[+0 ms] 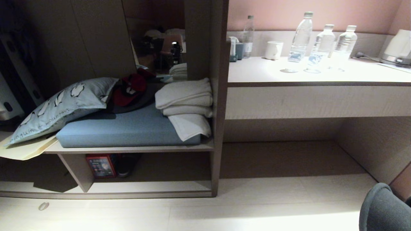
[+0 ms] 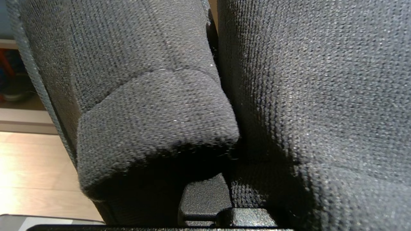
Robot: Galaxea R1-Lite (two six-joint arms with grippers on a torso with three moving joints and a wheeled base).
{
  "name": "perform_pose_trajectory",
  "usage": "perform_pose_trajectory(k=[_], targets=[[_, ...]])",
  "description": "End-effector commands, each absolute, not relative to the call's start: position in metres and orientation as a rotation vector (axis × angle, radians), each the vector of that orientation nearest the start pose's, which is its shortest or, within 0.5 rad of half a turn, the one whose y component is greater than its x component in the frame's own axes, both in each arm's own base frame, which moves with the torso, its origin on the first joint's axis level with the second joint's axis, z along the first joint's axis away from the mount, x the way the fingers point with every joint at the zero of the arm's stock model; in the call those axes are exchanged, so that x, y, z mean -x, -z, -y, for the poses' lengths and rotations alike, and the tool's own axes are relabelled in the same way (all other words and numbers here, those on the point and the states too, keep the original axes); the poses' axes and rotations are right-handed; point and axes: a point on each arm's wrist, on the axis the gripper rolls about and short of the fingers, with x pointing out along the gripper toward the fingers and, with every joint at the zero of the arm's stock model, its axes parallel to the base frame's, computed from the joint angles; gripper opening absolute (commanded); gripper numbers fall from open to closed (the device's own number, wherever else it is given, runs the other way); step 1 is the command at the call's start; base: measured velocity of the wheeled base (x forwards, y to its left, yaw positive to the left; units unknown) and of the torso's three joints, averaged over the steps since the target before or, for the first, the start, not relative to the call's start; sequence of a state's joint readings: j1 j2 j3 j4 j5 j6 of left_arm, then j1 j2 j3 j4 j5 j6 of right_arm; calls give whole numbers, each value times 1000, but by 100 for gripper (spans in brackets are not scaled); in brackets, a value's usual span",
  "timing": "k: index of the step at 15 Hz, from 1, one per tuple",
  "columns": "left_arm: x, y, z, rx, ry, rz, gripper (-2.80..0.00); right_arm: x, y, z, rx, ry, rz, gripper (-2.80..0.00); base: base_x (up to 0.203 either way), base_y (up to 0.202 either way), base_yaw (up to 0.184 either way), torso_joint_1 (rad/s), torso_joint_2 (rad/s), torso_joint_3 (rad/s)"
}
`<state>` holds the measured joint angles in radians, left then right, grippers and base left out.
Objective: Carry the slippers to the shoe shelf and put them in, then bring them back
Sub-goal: Place the slippers into the shoe cabinet
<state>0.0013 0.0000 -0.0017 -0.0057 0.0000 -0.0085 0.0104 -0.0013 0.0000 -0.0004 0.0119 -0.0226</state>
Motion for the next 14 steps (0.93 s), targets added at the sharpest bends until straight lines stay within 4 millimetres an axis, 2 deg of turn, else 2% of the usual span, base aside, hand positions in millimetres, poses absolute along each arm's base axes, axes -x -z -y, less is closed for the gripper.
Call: perform_pose_trajectory(k=[1, 14], targets=[[23, -77, 0, 9, -2, 6, -280, 23, -75, 0, 23, -23, 0, -280, 0, 195, 0, 2, 6, -2], [23, -77, 0, 9, -1, 8, -280, 23, -76, 0, 25, -23, 1, -280, 0, 196, -2, 3, 3, 3]])
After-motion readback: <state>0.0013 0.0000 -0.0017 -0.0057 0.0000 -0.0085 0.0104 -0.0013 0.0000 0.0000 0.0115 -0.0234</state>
